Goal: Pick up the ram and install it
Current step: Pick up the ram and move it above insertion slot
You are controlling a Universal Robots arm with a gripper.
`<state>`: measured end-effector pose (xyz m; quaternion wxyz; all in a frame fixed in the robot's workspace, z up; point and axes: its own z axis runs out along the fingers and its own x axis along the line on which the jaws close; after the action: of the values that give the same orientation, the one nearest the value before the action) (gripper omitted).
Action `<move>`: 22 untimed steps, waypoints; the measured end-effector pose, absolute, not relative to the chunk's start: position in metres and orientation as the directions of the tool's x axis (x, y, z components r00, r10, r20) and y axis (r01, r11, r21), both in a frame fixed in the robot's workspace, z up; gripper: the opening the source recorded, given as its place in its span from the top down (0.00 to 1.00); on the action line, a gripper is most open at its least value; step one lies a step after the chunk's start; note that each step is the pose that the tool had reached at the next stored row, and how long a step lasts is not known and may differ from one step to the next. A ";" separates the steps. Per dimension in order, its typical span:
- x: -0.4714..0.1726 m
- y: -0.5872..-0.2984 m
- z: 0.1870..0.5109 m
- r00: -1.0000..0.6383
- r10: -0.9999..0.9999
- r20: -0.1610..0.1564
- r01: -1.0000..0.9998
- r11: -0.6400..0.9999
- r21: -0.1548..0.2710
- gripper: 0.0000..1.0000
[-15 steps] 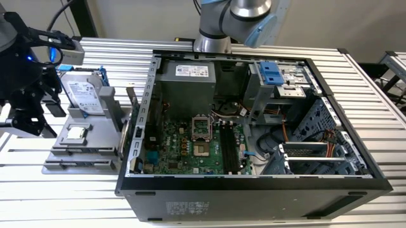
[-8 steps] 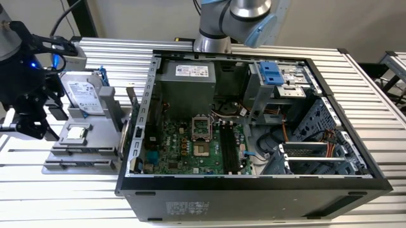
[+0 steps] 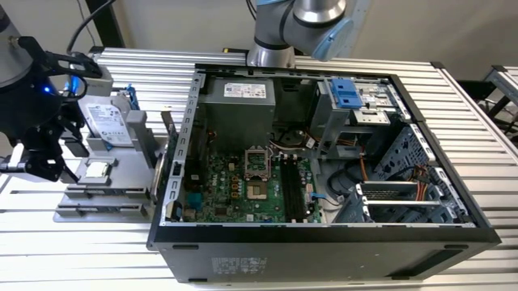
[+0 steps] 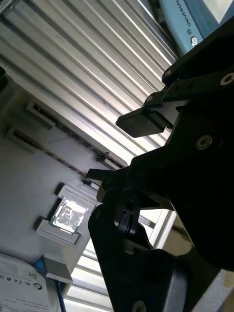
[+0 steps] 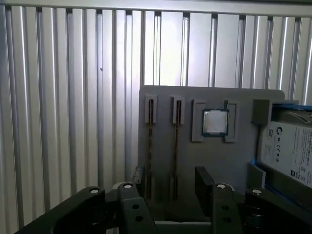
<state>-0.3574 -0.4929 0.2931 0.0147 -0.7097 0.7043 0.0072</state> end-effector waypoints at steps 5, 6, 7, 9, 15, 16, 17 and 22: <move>-0.357 -0.493 0.291 0.008 -0.999 -0.031 -1.000 -0.007 -0.011 0.00; -0.357 -0.493 0.291 0.008 -0.999 -0.031 -1.000 -0.008 -0.011 0.00; -0.357 -0.493 0.291 0.008 -0.999 -0.031 -1.000 -0.007 -0.011 0.00; -0.357 -0.493 0.291 0.008 -0.999 -0.031 -1.000 -0.008 -0.011 0.00; -0.357 -0.493 0.287 0.007 -0.999 -0.031 -1.000 -0.007 -0.011 0.00; -0.357 -0.493 0.286 0.007 -0.999 -0.031 -1.000 -0.007 -0.011 0.00; -0.357 -0.493 0.286 0.007 -1.000 -0.031 -1.000 -0.007 -0.011 0.00; -0.357 -0.493 0.283 0.006 -1.000 -0.031 -1.000 -0.006 -0.011 0.00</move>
<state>-0.3574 -0.4929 0.2831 0.0147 -0.7091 0.7049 0.0071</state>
